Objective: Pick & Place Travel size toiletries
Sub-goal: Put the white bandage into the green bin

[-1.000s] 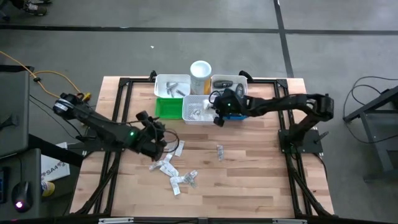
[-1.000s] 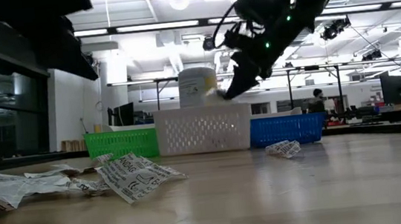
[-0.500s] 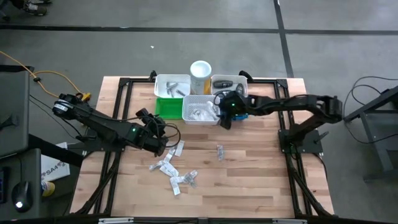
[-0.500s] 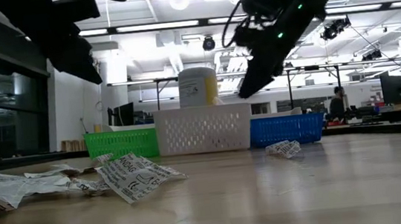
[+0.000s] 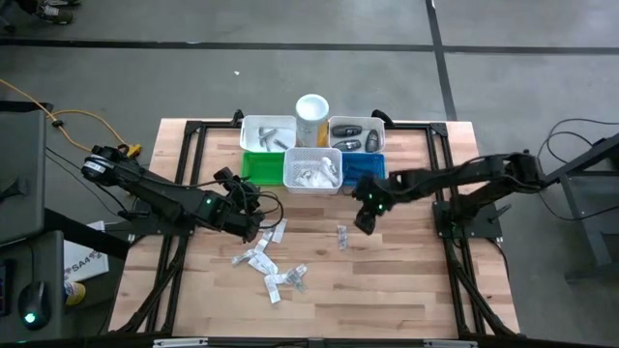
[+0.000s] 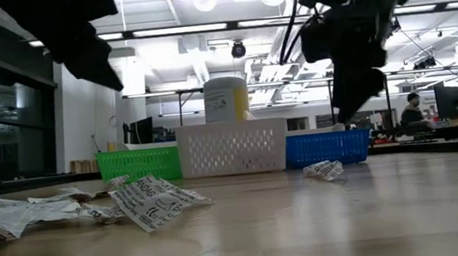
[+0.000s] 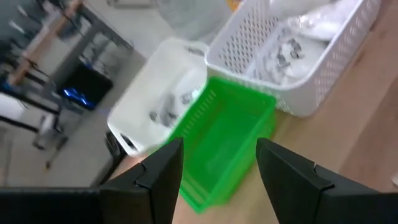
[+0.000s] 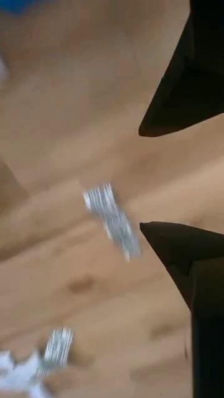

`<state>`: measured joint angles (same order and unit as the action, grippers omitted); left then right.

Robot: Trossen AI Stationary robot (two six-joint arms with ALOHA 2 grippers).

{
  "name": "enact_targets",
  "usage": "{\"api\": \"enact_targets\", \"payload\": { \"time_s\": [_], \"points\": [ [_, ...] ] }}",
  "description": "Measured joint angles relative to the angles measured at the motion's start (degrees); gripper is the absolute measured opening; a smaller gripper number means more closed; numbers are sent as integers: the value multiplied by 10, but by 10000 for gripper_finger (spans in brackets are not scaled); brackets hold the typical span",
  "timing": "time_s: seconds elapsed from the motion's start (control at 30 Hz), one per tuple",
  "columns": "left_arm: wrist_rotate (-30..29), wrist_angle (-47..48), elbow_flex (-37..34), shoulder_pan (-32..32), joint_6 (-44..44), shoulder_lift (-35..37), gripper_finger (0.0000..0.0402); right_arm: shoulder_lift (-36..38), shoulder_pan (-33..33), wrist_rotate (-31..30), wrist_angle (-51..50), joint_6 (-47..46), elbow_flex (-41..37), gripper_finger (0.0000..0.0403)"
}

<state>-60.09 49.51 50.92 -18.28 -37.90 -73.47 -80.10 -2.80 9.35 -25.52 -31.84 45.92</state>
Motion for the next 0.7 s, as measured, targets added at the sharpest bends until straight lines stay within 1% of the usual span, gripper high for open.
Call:
{"api": "enact_targets", "payload": {
  "time_s": [0.1, 0.2, 0.3, 0.4, 0.47, 0.53, 0.6, 0.63, 0.7],
  "points": [
    [-5, -30, 0, 18, 68, 0, 200, -2, 36, -14, 65, -109, -28, 227],
    [1, -59, 0, 46, 135, 0, 200, -3, 69, -68, 140, -205, -52, 227],
    [59, -108, -7, 81, 188, 0, 200, -10, 101, -102, 210, -256, -74, 226],
    [123, -183, -51, 97, 228, 3, 200, -17, 130, -139, 220, -288, -89, 226],
    [155, -236, -87, 97, 235, 13, 200, -27, 142, -163, 229, -319, -94, 226],
    [182, -308, -122, 97, 241, 14, 200, -30, 149, -173, 225, -342, -108, 226],
    [203, -348, -155, 97, 246, 21, 200, -37, 152, -174, 244, -355, -114, 226],
    [213, -371, -167, 96, 246, 23, 200, -41, 153, -174, 262, -361, -114, 226],
    [238, -426, -183, 97, 246, 23, 200, -44, 161, -178, 264, -371, -118, 226]
  ]
}}
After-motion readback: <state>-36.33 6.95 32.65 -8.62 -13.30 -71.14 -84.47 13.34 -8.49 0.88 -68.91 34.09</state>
